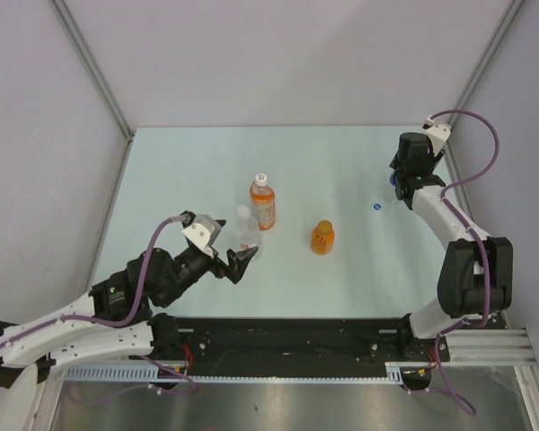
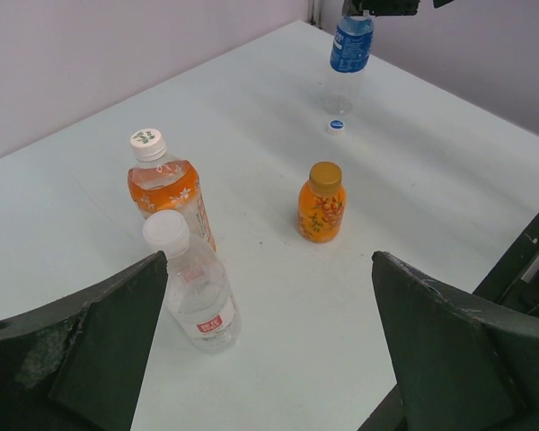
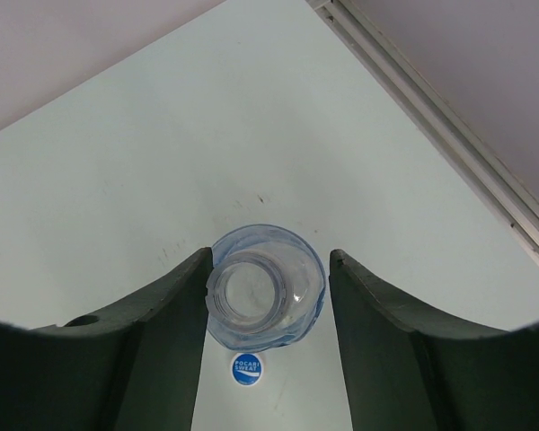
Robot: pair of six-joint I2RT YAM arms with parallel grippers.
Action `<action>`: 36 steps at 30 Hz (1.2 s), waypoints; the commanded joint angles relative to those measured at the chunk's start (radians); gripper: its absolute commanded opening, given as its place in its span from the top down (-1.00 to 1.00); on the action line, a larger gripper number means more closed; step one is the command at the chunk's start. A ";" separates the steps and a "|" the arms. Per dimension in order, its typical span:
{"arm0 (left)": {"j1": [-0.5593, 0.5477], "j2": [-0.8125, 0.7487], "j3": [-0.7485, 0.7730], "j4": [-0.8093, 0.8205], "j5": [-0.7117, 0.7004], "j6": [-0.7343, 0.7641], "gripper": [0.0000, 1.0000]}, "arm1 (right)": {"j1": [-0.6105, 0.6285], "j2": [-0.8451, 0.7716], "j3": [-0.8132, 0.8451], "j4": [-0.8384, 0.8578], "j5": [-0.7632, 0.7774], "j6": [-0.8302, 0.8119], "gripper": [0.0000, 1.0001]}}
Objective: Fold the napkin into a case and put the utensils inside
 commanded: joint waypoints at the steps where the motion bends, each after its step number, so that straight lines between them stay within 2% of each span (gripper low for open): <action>1: -0.003 0.010 -0.002 0.032 0.013 -0.012 -1.00 | -0.006 -0.041 -0.001 -0.007 -0.011 0.001 -0.21; 10: -0.001 0.011 -0.003 0.032 0.014 -0.009 -1.00 | -0.006 -0.050 -0.001 -0.006 -0.024 -0.004 -0.36; 36: -0.003 0.021 -0.002 0.030 0.019 -0.012 -0.99 | -0.009 -0.059 0.007 -0.007 -0.044 -0.002 -0.45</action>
